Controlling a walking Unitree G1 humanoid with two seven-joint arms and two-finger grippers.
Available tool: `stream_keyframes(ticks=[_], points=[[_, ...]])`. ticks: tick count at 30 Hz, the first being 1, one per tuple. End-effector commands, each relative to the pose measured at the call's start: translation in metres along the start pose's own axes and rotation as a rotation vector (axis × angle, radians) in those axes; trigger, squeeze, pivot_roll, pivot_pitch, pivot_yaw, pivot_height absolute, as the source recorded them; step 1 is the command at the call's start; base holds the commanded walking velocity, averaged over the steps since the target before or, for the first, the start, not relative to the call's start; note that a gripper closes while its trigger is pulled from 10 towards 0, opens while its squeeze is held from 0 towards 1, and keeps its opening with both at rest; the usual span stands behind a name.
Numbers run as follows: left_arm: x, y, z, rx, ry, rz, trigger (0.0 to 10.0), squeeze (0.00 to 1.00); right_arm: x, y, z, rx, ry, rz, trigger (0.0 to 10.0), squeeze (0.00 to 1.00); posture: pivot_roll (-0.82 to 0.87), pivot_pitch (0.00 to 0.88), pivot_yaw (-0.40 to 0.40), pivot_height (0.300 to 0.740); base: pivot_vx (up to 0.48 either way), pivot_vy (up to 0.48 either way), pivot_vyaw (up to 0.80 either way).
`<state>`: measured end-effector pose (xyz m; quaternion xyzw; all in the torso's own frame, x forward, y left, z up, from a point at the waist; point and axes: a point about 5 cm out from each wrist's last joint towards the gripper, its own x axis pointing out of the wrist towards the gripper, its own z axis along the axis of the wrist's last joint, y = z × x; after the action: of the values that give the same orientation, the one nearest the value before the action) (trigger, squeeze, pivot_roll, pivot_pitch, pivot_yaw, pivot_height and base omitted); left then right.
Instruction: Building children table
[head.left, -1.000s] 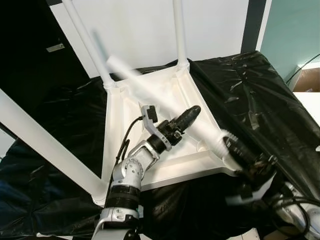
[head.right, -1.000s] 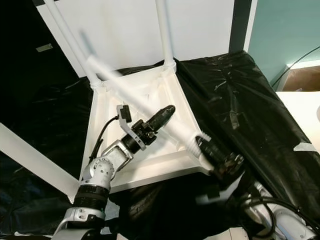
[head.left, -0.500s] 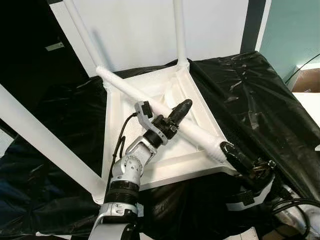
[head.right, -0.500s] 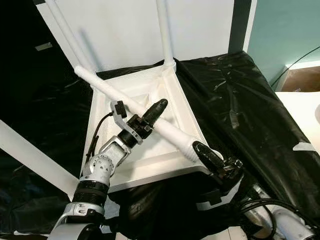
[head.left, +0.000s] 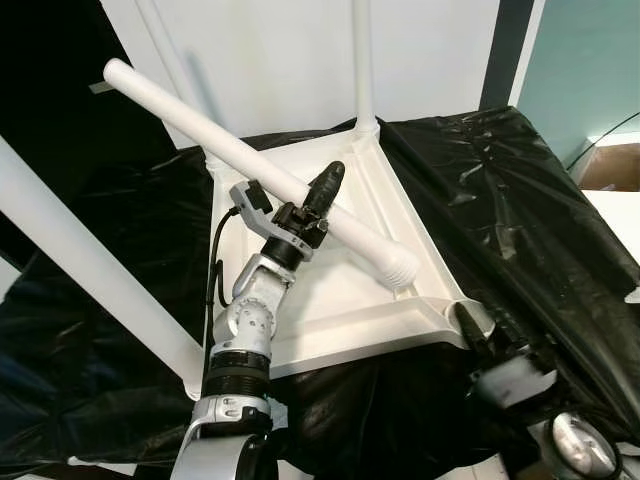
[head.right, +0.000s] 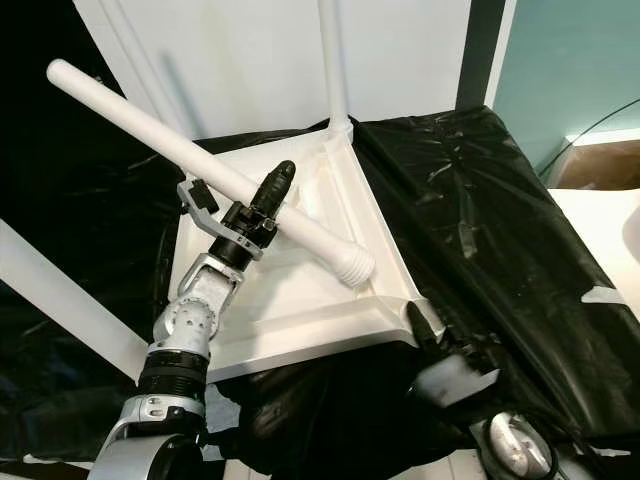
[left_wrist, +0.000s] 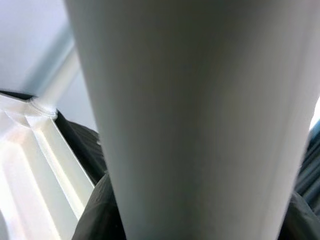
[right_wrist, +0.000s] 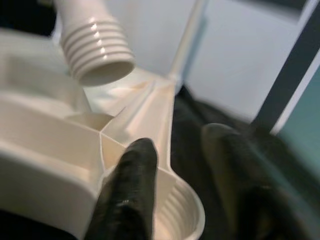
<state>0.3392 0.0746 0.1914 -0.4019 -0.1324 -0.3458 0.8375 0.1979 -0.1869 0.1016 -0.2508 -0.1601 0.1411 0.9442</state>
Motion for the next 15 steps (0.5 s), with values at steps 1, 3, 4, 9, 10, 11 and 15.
stream_keyframes(ticks=[1,3,4,9,10,11,15], points=[[0.01,-0.013,-0.01,0.023,0.015,-0.052,0.0,0.0,-0.009,0.01,-0.002,0.171,0.102,0.091,10.0,1.0,-0.21,0.0,0.177,0.74,0.0,0.0,0.0],[0.01,-0.015,-0.011,0.06,0.036,-0.082,0.0,0.0,-0.007,0.009,0.004,0.217,0.103,0.104,10.0,0.93,-0.21,0.001,0.176,0.74,0.0,0.0,0.0],[0.011,-0.017,-0.012,0.084,0.05,-0.103,0.0,0.0,-0.006,0.008,0.009,0.247,0.103,0.113,10.0,0.09,-0.21,0.003,0.175,0.74,0.0,0.0,0.0],[0.015,-0.034,-0.022,0.211,0.126,-0.243,0.0,0.0,0.037,-0.011,0.056,0.306,-0.062,0.197,10.0,0.0,-0.22,0.0,0.16,0.74,0.0,0.0,0.0],[0.015,-0.034,-0.022,0.211,0.126,-0.243,0.0,0.0,0.037,-0.011,0.056,0.306,-0.062,0.197,10.0,0.0,-0.22,0.0,0.16,0.74,0.0,0.0,0.0],[0.016,-0.038,-0.025,0.232,0.139,-0.262,0.0,0.0,0.046,-0.014,0.064,0.299,-0.094,0.217,10.0,0.0,-0.2,0.0,0.149,0.74,0.0,0.0,0.0],[0.015,-0.049,-0.033,0.294,0.163,-0.32,0.0,0.0,0.069,-0.023,0.079,0.301,-0.159,0.272,10.0,0.0,-0.16,0.0,0.126,0.74,0.0,0.0,0.0]])
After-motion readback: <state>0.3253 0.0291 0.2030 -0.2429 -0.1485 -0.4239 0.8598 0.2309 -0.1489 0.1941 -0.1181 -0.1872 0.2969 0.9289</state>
